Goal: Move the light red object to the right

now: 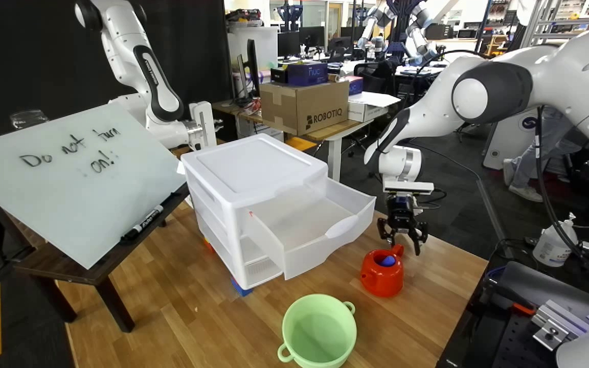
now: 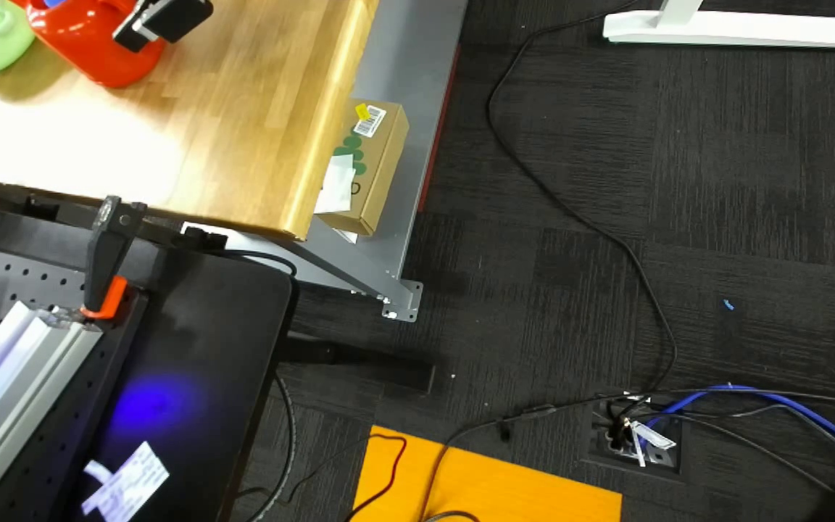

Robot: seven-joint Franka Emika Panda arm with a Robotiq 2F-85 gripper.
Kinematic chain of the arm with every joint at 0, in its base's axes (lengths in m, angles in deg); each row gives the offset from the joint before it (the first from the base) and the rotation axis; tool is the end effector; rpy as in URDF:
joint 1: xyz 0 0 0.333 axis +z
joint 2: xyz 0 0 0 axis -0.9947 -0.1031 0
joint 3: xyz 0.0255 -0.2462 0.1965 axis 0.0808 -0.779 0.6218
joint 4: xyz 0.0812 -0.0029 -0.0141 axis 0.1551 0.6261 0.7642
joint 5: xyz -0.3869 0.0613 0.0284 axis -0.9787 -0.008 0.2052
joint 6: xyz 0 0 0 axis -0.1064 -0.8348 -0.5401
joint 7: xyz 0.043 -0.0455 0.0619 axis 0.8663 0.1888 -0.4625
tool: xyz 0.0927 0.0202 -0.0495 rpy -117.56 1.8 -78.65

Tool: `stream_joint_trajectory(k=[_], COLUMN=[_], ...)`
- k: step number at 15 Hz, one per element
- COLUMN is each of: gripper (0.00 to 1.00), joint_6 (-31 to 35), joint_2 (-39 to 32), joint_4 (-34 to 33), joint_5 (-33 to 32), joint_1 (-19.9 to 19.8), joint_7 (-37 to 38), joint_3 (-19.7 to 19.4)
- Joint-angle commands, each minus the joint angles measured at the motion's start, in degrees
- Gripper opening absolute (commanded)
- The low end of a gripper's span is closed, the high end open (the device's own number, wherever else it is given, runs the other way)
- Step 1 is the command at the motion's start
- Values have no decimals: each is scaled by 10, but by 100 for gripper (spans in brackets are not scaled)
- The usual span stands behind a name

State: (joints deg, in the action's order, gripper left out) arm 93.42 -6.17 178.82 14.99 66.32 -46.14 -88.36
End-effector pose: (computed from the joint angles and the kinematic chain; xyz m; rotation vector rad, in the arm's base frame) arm 0.4800 -0.1871 0.0374 -1.9025 0.9699 1.4565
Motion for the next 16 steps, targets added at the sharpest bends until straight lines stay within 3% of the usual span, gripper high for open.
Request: stream_joint_trajectory(k=[1,5,7,8,16], gripper=[34,5,0,5,5], joint_6=[-11,-19,-20,-20,-23], joint_2=[-6,-8,-6,-4,5], joint_4=[-12,-16,-15,-14,-14], joint_5=[-8,-6,-5,-4,-5], joint_1=[1,-2,-4,-5,-4], joint_7=[13,18,20,20,27], joint_3=[2,2,2,1,-1])
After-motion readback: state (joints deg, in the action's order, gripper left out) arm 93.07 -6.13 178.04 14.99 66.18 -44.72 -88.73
